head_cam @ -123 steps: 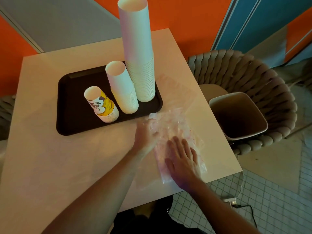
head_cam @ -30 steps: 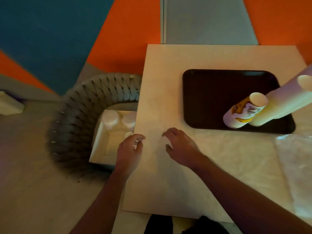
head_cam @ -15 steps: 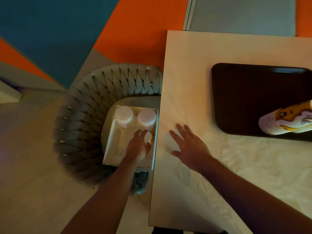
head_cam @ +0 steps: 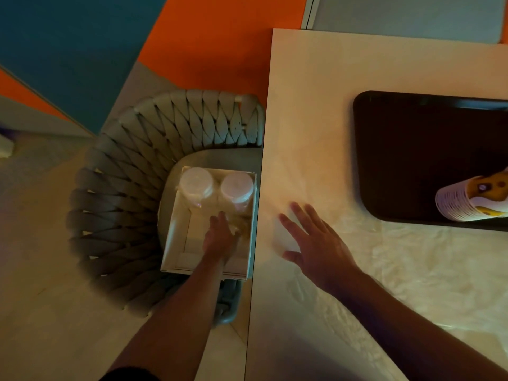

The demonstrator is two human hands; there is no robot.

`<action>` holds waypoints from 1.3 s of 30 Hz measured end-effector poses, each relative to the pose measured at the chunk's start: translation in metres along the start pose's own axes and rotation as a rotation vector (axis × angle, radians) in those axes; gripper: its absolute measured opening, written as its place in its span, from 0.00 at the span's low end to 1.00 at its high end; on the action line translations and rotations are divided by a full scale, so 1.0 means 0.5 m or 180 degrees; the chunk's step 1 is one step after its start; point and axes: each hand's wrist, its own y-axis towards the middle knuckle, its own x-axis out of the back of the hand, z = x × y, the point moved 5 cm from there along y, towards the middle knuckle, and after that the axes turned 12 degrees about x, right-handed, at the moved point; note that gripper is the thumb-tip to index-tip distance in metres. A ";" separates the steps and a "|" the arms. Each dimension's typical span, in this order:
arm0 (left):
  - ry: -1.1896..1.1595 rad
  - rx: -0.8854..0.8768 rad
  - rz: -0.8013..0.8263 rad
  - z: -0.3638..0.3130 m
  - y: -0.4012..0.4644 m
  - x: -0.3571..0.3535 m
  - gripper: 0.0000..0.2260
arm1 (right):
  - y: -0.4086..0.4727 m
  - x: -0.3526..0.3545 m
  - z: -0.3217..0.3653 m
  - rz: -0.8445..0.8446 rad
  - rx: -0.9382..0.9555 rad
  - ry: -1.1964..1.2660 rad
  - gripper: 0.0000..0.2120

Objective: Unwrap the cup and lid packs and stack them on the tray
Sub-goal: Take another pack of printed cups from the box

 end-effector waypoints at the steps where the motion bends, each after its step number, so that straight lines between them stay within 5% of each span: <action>1: -0.0041 0.0086 0.0065 0.011 0.007 -0.003 0.22 | 0.000 0.000 0.000 -0.0014 0.0006 0.0000 0.39; 9: -0.0103 0.0535 0.0346 0.083 0.020 -0.033 0.34 | -0.004 0.005 0.001 -0.0025 -0.0019 0.0047 0.38; 16: -0.1434 0.0986 0.0364 0.110 0.007 -0.020 0.35 | -0.002 -0.003 -0.006 0.0031 -0.0076 0.0033 0.38; 19: -0.1917 0.0982 0.0322 0.114 -0.033 0.013 0.27 | -0.001 -0.002 -0.004 0.0016 -0.0082 0.0084 0.38; 27: -0.2740 0.0044 0.0148 0.103 -0.246 0.133 0.30 | 0.003 0.022 0.004 0.0349 -0.0060 0.0208 0.38; 30: -0.2680 -0.0297 -0.0058 0.084 -0.329 0.177 0.30 | 0.001 0.072 0.020 0.0214 -0.0074 0.1106 0.30; 34: -0.2518 -0.0716 -0.0111 0.041 -0.421 0.205 0.34 | -0.043 0.171 0.065 -0.0869 0.0044 0.2824 0.19; 39: -0.2097 -0.1251 -0.0047 -0.053 -0.506 0.200 0.36 | -0.139 0.232 0.082 -0.0621 0.0448 0.2943 0.12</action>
